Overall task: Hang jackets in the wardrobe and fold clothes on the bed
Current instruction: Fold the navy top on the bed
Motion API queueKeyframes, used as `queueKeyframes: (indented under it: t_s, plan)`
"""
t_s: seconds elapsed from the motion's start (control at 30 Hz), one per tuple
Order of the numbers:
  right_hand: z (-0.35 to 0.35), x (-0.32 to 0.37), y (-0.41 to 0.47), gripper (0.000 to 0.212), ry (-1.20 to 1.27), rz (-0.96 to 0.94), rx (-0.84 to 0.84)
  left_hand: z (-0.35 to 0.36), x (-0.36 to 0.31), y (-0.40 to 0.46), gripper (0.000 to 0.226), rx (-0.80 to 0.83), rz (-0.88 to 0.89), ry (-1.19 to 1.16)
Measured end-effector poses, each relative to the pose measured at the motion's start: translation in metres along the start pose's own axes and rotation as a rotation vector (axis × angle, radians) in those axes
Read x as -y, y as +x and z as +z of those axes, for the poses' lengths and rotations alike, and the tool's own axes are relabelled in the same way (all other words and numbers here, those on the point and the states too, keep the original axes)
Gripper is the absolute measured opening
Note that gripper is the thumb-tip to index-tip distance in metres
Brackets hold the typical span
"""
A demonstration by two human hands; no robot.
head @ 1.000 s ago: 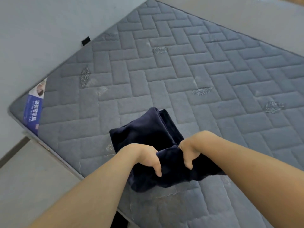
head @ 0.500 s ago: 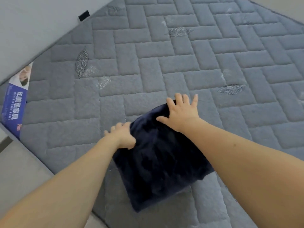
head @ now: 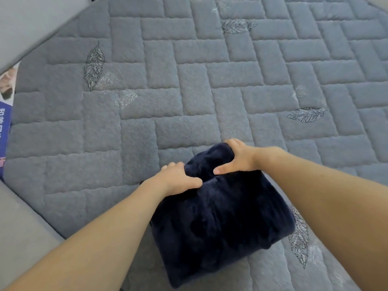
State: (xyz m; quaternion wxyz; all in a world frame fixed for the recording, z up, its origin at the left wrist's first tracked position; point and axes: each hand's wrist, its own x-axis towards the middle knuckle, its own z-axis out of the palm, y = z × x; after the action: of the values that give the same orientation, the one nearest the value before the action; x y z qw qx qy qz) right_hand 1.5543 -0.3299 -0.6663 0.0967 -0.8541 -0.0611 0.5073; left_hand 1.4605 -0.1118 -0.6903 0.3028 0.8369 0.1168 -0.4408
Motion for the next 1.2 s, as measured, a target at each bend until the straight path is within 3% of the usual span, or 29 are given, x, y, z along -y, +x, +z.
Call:
queueKeyframes:
  t_s: [0.13, 0.17, 0.27, 0.3, 0.37, 0.43, 0.47, 0.53, 0.6, 0.77, 0.97, 1.2]
  plan:
    - [-0.017, 0.013, 0.022, 0.136, -0.099, 0.131, 0.102, 0.009, 0.002, 0.017, 0.066, -0.099, 0.034, 0.017]
    - [-0.018, 0.014, 0.025, 0.13, -0.014, 0.128, 0.116, 0.013, 0.004, 0.019, 0.06, -0.128, 0.042, -0.013]
    - [-0.007, 0.009, 0.018, 0.086, 0.365, 0.003, 0.16, 0.02, 0.005, 0.017, 0.05, -0.194, 0.071, 0.003]
    - [-0.001, 0.006, 0.007, 0.081, 0.407, -0.022, 0.125, 0.021, 0.001, 0.012, 0.047, -0.21, 0.091, 0.045]
    - [0.009, -0.002, -0.024, 0.092, 0.434, -0.029, 0.006, 0.021, -0.011, -0.005, 0.04, -0.25, 0.14, 0.132]
    - [0.009, -0.017, -0.071, 0.099, 0.488, -0.036, -0.061, 0.022, -0.037, -0.037, 0.033, -0.289, 0.214, 0.207]
    - [0.007, -0.025, -0.1, 0.092, 0.531, -0.051, -0.054, 0.021, -0.054, -0.058, 0.03, -0.308, 0.261, 0.252]
    - [0.001, -0.04, -0.169, 0.061, 0.583, -0.101, 0.014, 0.02, -0.094, -0.109, 0.03, -0.334, 0.364, 0.37]
    - [-0.002, -0.056, -0.242, 0.044, 0.609, -0.123, 0.016, 0.018, -0.137, -0.161, 0.03, -0.354, 0.457, 0.484]
    - [0.02, -0.107, -0.426, 0.04, 0.855, -0.052, -0.127, 0.031, -0.251, -0.281, 0.03, -0.282, 0.716, 0.735]
    - [0.079, -0.146, -0.613, 0.038, 1.112, 0.084, -0.511, 0.089, -0.37, -0.412, 0.026, -0.228, 1.086, 0.996]
    - [0.174, -0.119, -0.803, 0.043, 1.288, 0.342, -1.071, 0.162, -0.45, -0.58, 0.019, -0.181, 1.642, 1.154]
